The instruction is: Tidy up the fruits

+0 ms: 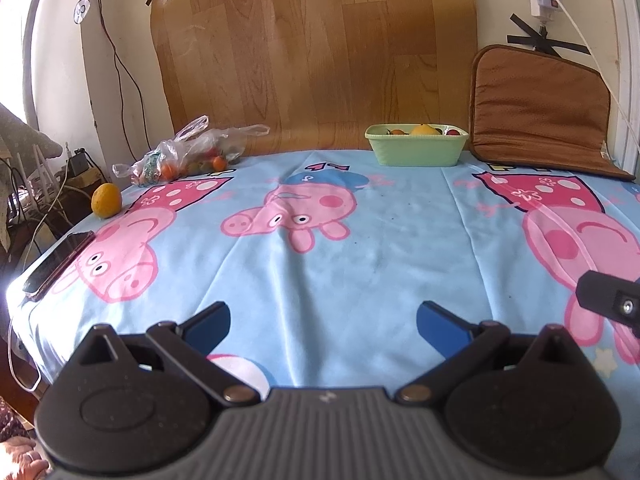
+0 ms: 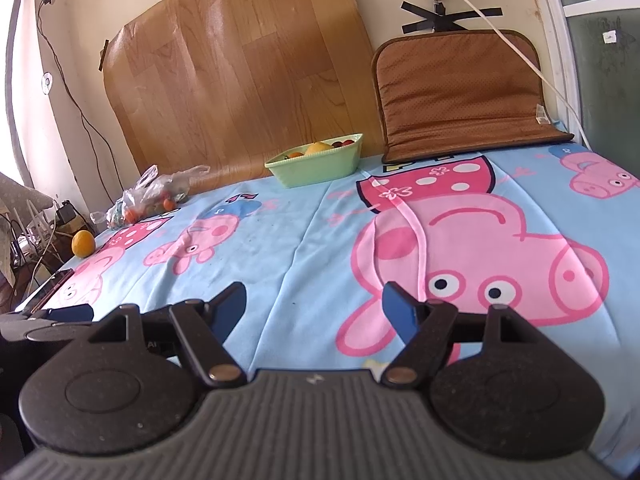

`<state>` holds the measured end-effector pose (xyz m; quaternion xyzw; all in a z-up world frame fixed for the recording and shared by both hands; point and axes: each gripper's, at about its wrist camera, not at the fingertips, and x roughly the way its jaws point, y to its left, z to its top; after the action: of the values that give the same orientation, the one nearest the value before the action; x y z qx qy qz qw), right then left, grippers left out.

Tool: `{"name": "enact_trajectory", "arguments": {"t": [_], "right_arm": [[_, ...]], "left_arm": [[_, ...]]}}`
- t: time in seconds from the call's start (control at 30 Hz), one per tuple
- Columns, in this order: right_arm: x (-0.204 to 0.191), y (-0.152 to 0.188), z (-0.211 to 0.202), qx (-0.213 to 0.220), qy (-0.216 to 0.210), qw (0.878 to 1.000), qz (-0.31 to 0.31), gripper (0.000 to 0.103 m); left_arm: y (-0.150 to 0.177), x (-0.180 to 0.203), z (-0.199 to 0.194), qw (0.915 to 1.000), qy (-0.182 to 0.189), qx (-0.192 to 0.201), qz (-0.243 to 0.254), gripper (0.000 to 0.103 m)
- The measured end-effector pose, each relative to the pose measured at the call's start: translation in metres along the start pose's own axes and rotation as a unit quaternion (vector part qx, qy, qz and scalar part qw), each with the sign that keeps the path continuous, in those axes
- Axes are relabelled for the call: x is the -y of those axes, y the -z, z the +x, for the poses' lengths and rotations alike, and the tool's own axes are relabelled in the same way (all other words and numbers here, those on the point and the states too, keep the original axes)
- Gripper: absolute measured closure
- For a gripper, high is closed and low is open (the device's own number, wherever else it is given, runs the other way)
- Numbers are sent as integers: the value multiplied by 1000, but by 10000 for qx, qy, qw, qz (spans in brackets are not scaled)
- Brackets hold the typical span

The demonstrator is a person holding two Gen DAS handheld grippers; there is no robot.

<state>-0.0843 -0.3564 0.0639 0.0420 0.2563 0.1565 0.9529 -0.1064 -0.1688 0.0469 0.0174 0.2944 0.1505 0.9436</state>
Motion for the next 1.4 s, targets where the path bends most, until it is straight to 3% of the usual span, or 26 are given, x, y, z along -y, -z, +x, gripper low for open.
{"name": "enact_trajectory", "arguments": {"t": [0.7,1.4], "right_arm": [[0,0,-1,5,3,10000,11,26],[-2,3,0,-23,-45,10000,52,26]], "left_arm": [[2,3,-3,9995,296,-91,47,0],[4,2,-4,9994,305,-138,70,0]]}}
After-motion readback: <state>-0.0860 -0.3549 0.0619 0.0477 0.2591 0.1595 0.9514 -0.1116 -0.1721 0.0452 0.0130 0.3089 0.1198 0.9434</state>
